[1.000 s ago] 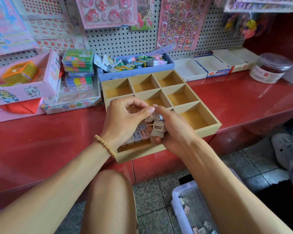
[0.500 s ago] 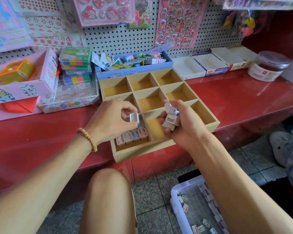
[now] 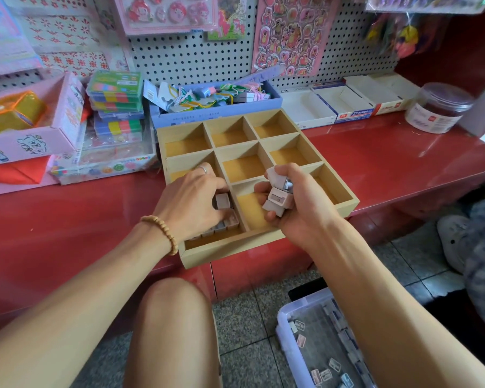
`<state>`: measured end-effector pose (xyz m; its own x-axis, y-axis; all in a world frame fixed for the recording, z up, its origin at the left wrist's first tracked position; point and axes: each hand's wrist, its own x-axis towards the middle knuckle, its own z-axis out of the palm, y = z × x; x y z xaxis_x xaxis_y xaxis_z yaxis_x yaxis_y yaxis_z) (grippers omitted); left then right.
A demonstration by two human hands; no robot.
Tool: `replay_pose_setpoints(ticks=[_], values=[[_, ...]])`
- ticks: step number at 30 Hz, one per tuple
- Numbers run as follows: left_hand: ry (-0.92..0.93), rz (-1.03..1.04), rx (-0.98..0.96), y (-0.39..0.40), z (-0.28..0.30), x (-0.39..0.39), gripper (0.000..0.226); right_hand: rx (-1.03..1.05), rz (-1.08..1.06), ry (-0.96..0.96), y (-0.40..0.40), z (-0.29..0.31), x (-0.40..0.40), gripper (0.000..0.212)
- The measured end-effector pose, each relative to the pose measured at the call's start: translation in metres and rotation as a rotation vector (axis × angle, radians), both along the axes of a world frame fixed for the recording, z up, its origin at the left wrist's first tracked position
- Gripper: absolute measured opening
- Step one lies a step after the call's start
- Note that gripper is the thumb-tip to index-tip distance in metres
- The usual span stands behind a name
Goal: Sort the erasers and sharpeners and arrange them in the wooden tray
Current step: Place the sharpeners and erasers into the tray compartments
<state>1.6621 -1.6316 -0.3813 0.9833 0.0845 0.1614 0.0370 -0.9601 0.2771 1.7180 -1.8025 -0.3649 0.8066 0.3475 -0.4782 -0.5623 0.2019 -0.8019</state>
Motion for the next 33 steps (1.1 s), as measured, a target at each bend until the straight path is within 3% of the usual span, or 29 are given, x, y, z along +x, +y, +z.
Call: replay_pose_setpoints(ticks=[10,17,21,23,27,33], values=[[-0.005,0.022,-0.019,0.006,-0.002,-0.002,0.023,-0.034,0.014,-0.007,0.000,-0.004,0.001,0.019],[-0.045,-0.003,-0.049,0.004,-0.004,0.001,0.024,-0.039,0.082,-0.032,0.001,-0.002,0.000,0.020],[-0.246,0.001,-0.474,0.000,0.009,0.000,0.014,-0.023,0.162,-0.045,0.004,-0.001,-0.004,0.020],[-0.218,-0.054,-0.614,-0.004,0.021,0.002,0.014,-0.042,0.185,-0.056,0.007,0.001,-0.007,0.019],[-0.031,-0.136,-0.591,-0.004,0.034,0.007,0.009,-0.041,0.233,-0.065,0.012,0.009,-0.011,0.016],[-0.116,-0.084,-0.743,0.002,0.033,0.006,0.011,-0.033,0.203,-0.036,0.013,0.004,-0.011,0.018]])
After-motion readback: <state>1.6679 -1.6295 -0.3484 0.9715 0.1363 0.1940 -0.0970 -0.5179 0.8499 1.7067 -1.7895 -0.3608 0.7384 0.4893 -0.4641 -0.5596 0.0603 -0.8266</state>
